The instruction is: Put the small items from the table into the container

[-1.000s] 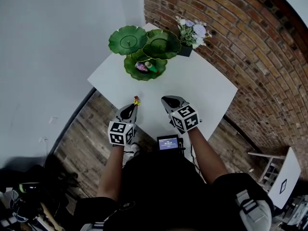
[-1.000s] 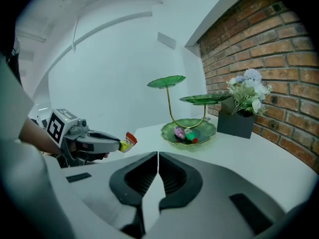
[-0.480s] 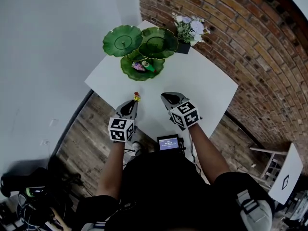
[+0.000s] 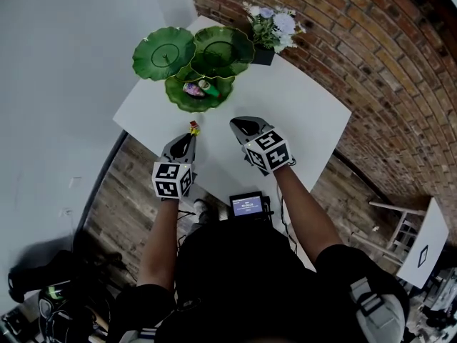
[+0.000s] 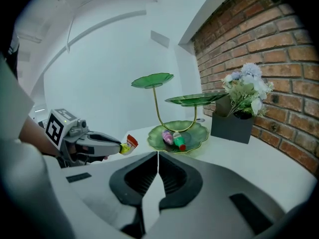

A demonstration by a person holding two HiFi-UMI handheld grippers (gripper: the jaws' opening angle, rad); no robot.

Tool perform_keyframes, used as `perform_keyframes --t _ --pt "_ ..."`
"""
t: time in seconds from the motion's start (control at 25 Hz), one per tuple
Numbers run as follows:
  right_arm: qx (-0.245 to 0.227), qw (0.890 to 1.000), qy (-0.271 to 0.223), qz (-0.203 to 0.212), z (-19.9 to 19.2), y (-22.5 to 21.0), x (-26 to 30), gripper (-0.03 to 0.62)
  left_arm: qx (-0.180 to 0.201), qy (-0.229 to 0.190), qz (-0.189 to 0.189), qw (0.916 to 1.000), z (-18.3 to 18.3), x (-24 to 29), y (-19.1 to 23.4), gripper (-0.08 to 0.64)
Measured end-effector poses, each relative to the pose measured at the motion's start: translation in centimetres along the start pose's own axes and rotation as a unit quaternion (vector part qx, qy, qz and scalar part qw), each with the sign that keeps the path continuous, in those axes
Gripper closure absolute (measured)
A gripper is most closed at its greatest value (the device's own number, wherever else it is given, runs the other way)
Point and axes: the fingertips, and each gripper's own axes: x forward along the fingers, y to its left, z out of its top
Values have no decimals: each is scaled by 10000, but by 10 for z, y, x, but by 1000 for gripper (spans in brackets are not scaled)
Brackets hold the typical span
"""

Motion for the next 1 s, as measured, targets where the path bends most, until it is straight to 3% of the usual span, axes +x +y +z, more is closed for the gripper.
perform_keyframes --t 0.6,1.0 --pt "98 10000 2 -17 11 -12 18 571 281 80 -60 9996 19 46 14 525" --pt "119 9999 70 -34 11 -18 20 571 -247 96 179 9995 24 74 40 525"
